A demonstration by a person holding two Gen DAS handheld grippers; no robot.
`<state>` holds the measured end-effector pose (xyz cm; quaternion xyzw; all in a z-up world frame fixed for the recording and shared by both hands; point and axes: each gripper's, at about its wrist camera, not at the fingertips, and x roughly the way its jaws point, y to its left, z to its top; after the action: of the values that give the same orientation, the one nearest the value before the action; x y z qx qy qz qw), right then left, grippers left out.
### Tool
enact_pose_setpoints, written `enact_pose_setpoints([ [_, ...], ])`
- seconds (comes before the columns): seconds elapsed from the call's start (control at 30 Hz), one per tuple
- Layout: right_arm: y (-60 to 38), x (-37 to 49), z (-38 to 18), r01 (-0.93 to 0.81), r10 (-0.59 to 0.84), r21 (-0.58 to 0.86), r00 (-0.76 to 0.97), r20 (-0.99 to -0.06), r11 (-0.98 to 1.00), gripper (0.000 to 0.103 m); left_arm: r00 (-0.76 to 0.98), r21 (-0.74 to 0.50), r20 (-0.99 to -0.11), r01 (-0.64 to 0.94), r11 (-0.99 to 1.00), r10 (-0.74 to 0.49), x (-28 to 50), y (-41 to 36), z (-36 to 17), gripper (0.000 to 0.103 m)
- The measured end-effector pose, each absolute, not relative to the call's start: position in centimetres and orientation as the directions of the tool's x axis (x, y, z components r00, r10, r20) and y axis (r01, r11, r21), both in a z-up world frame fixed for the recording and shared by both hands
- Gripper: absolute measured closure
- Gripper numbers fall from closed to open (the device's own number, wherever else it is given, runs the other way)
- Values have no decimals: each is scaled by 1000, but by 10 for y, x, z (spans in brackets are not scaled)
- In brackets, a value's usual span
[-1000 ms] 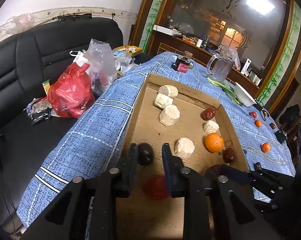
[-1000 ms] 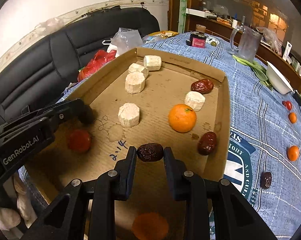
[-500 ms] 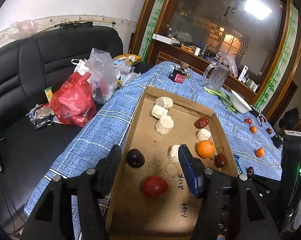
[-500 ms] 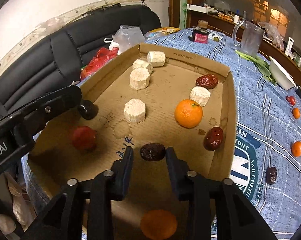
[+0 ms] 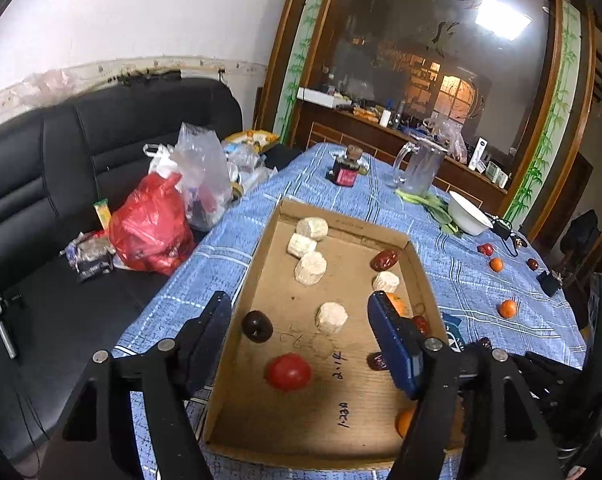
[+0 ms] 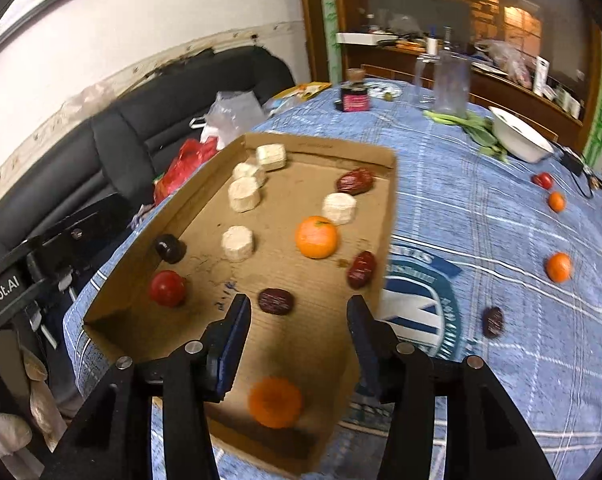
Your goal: Organize fruits
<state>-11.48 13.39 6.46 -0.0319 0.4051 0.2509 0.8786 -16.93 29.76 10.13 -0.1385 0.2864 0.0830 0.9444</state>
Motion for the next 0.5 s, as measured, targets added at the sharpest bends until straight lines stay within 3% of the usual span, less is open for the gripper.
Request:
enact_pose_setpoints([
  [0.1,116,-124,70,-442,417,165,568,-709,882,47,839,-178,-528,-260,949,131,-178,287,113,18],
  [0.27,96,-144,76,-423,408,156,614,-676,893,36,885,-121,-413,-287,950,215,-202,264,139,5],
  [0.5,71,-168,86,-396,380,124,675,-632,910,28,904,-39,-333,-298,954,269,-222,226,157,3],
])
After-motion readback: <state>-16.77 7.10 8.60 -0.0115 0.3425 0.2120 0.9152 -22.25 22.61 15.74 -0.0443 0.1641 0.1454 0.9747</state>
